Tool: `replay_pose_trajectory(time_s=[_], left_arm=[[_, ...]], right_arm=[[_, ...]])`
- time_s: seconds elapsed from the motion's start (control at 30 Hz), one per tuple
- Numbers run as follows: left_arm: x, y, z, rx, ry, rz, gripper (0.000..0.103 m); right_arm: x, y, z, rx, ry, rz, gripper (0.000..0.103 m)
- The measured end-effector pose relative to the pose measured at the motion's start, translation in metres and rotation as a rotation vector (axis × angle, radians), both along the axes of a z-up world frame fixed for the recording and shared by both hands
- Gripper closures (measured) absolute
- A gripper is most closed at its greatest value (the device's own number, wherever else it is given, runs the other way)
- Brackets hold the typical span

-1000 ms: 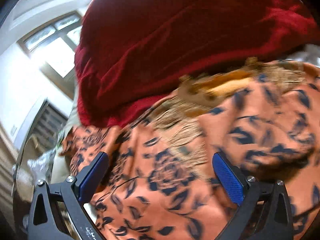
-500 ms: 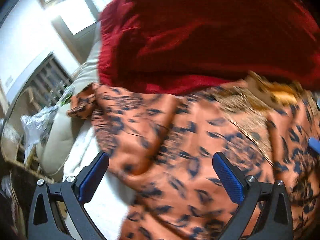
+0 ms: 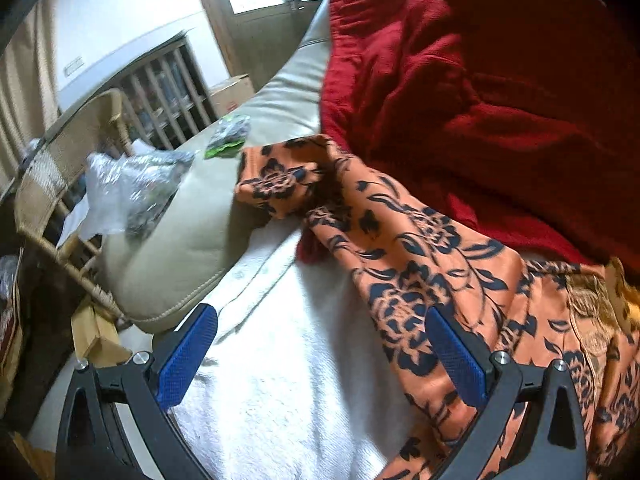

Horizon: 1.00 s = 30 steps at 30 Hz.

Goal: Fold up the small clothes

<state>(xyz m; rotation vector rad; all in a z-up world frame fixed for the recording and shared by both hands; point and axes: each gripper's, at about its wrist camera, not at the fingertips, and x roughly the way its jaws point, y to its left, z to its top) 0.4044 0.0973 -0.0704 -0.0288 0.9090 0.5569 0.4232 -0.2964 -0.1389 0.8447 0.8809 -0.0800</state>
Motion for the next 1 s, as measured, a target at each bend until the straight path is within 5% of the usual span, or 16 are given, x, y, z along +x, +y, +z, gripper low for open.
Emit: replay_pose_trajectory(time_s=[0.13,0.33,0.4,0.5,0.57,0.63,0.83,1.0], left_arm=[[-0.001,0.000,0.005,-0.002,-0.015,0.004,0.000],[-0.004,0.035,0.014,-0.005,-0.045,0.128,0.000],[-0.007,0.043,0.017,-0.009,-0.060,0.155,0.000],[-0.009,0.037,0.016,-0.057,-0.073,0.120,0.000],[-0.007,0.017,0.012,-0.093,-0.059,0.033,0.000],[-0.003,-0.010,0.005,-0.118,-0.031,-0.074,0.000],[0.006,-0.103,-0.034,-0.166,0.119,-0.379,0.000],[0.021,-0.148,-0.080,-0.082,0.262,-0.458,0.000]], right_arm=[[0.024,0.057,-0.003,0.221,-0.019,0.177,0.025],[0.039,0.138,0.038,0.573,-0.225,0.463,0.024],[0.033,0.141,0.055,0.451,-0.241,0.489,0.024],[0.025,0.118,0.059,0.072,-0.131,0.400,0.024],[0.016,0.101,0.057,-0.223,-0.048,0.333,0.025],[-0.001,0.081,0.053,-0.387,-0.007,0.291,0.026],[-0.048,-0.003,0.007,-0.512,0.195,0.159,0.031],[-0.057,-0.001,-0.006,-0.595,0.122,0.205,0.029]])
